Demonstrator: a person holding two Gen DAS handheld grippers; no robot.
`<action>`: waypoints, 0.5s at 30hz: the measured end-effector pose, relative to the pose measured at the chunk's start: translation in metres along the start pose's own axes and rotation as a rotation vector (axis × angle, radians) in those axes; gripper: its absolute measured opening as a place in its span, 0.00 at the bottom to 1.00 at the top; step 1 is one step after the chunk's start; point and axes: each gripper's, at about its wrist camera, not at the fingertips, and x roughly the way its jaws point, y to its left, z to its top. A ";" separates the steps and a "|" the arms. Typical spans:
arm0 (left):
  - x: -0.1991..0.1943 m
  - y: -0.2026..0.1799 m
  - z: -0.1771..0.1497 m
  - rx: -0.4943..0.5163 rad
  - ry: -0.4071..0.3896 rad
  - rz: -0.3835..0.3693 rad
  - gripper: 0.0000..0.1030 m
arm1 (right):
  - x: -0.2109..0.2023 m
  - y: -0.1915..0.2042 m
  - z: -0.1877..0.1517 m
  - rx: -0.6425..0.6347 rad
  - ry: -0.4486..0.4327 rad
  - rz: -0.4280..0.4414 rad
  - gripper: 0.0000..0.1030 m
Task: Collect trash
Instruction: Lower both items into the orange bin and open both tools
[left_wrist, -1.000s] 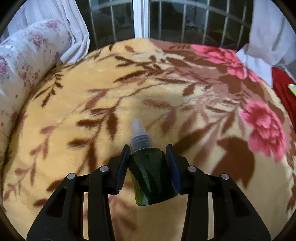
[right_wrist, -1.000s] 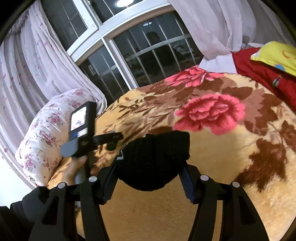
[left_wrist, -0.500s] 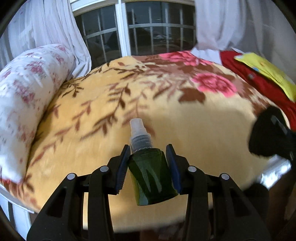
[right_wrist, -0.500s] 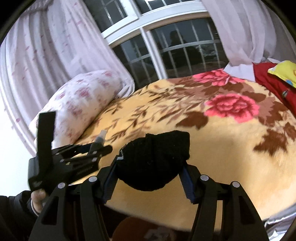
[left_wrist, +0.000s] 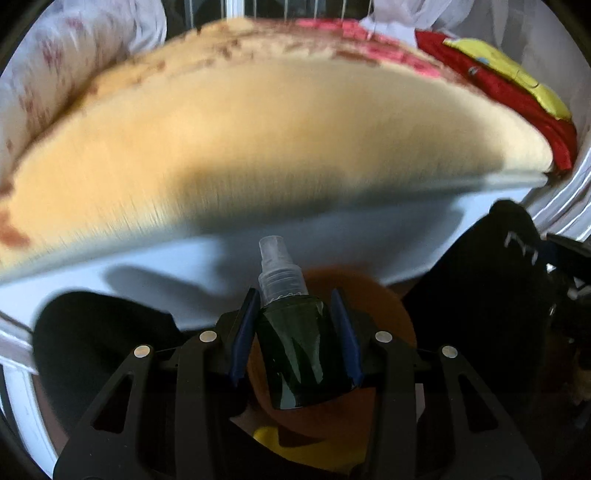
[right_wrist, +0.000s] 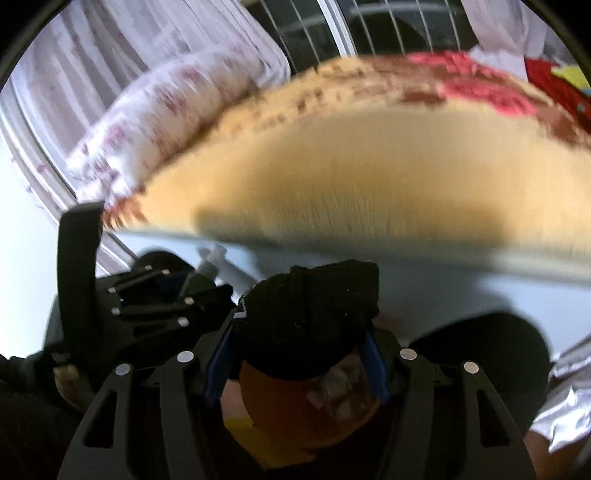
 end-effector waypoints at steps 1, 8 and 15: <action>0.007 0.002 -0.004 -0.005 0.022 -0.001 0.39 | 0.007 -0.002 -0.005 0.013 0.018 -0.006 0.57; 0.030 0.005 -0.016 -0.020 0.103 -0.007 0.39 | 0.035 -0.007 -0.022 0.050 0.120 0.000 0.57; 0.038 0.004 -0.014 -0.002 0.128 0.021 0.46 | 0.040 -0.010 -0.025 0.069 0.146 -0.023 0.69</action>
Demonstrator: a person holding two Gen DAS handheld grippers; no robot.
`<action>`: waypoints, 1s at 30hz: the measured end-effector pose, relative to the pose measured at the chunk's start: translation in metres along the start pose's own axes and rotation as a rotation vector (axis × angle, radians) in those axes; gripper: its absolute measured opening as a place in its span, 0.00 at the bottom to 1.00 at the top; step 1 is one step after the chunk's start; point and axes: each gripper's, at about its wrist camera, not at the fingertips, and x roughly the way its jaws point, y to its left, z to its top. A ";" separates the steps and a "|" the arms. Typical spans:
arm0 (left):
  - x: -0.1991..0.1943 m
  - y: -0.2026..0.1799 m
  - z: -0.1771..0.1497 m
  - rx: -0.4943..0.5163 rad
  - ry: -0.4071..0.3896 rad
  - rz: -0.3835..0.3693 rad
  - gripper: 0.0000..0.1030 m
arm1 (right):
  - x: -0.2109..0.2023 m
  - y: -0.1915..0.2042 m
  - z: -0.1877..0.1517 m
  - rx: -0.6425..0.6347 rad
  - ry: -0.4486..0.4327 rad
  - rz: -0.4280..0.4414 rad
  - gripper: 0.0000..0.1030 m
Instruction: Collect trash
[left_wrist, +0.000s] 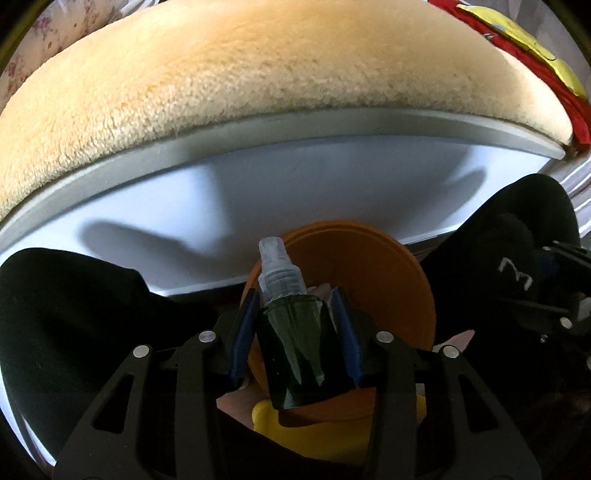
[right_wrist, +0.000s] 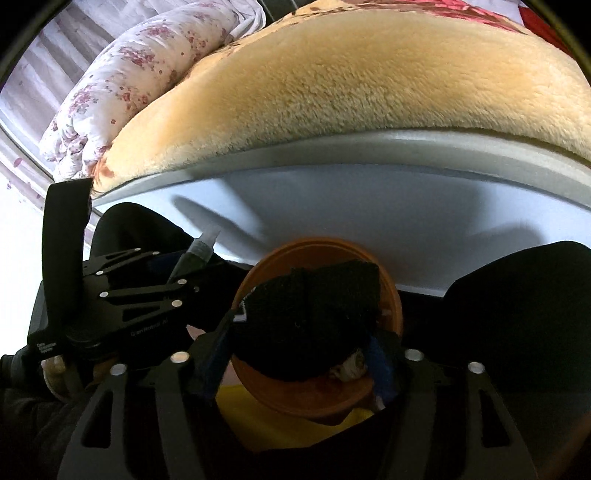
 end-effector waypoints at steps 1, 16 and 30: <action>0.002 0.000 0.000 -0.004 0.008 0.009 0.57 | 0.000 0.000 0.000 0.006 0.000 0.000 0.71; 0.001 0.005 -0.004 -0.049 0.002 -0.001 0.65 | -0.021 -0.002 -0.004 0.020 -0.057 -0.029 0.78; -0.079 0.010 0.009 -0.080 -0.310 0.082 0.84 | -0.097 0.018 0.013 0.119 -0.409 -0.198 0.95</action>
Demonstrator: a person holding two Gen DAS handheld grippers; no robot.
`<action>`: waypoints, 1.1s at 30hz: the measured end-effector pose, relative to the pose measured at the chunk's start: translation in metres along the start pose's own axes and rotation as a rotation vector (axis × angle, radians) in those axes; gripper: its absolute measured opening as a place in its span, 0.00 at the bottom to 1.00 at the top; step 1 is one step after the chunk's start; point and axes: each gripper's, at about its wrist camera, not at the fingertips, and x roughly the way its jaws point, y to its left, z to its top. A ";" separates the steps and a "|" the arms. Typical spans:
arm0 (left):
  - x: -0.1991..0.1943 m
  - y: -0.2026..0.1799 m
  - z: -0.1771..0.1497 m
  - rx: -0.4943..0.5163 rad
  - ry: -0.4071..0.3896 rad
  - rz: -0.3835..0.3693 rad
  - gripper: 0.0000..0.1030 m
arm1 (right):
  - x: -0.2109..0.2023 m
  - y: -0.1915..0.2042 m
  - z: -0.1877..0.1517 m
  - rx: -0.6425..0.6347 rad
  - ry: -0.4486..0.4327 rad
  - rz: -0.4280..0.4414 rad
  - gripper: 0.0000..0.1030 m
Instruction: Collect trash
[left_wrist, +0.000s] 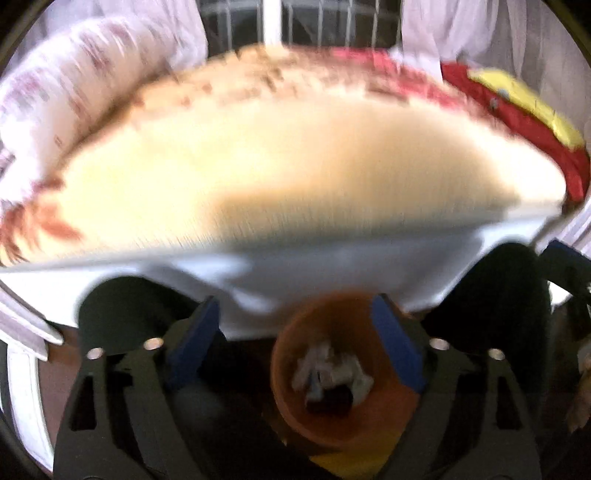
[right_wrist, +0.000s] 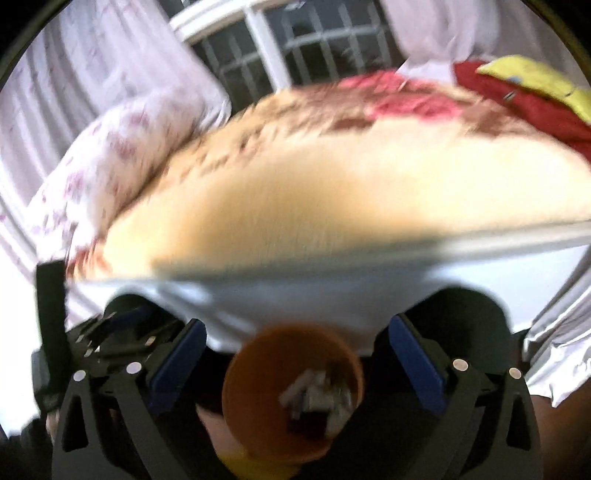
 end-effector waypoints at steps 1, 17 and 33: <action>-0.009 -0.001 0.005 -0.007 -0.034 0.004 0.87 | -0.006 0.005 0.004 -0.002 -0.037 -0.041 0.95; -0.051 -0.014 0.000 -0.019 -0.150 -0.007 0.88 | -0.046 0.016 -0.008 0.016 -0.263 -0.228 0.95; -0.046 0.003 -0.009 -0.106 -0.118 -0.029 0.88 | -0.046 0.024 -0.022 0.002 -0.254 -0.251 0.95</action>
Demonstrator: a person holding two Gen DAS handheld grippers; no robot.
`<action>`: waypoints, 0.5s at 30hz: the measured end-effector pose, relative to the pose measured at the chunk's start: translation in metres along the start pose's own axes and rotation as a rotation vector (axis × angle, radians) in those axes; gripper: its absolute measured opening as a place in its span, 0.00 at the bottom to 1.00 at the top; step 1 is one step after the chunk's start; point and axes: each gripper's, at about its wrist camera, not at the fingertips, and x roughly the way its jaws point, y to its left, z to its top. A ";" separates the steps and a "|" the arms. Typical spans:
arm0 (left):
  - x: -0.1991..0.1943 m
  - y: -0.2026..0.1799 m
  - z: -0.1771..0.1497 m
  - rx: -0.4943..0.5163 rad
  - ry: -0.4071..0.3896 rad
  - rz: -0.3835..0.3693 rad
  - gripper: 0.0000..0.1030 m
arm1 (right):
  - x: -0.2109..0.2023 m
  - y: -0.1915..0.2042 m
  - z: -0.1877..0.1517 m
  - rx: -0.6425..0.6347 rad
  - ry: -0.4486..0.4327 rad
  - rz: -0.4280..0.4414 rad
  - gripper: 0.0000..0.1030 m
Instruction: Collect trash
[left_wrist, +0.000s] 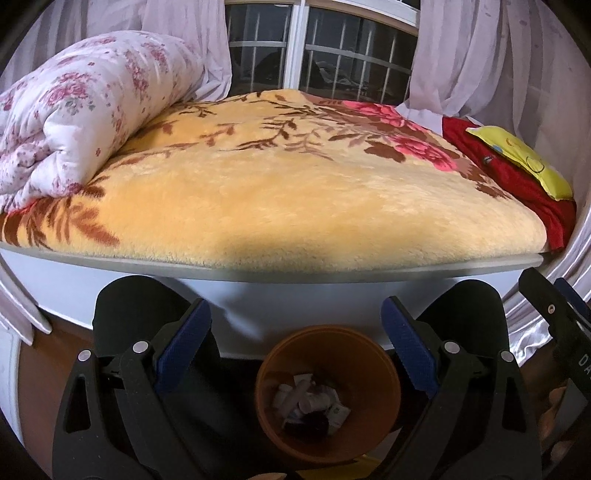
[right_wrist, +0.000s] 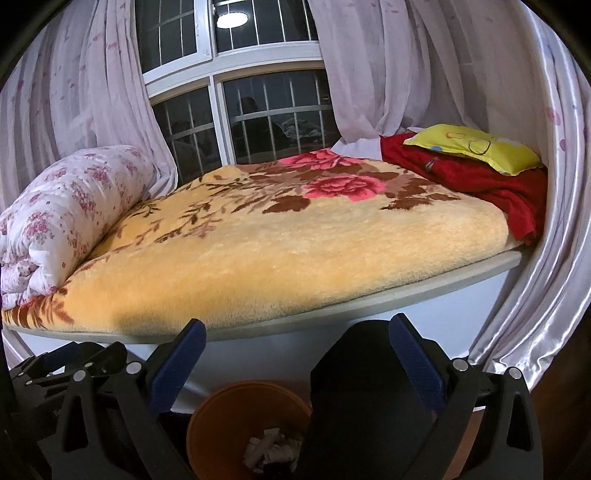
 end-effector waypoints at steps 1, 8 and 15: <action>0.000 0.001 0.000 -0.002 -0.001 -0.001 0.88 | 0.000 0.000 0.000 0.000 0.000 0.000 0.95; 0.000 0.001 -0.001 0.004 0.000 0.002 0.88 | 0.001 0.001 -0.003 0.006 0.012 -0.003 0.95; 0.001 0.003 -0.001 0.000 0.008 -0.002 0.88 | 0.001 0.001 -0.004 0.007 0.016 -0.002 0.95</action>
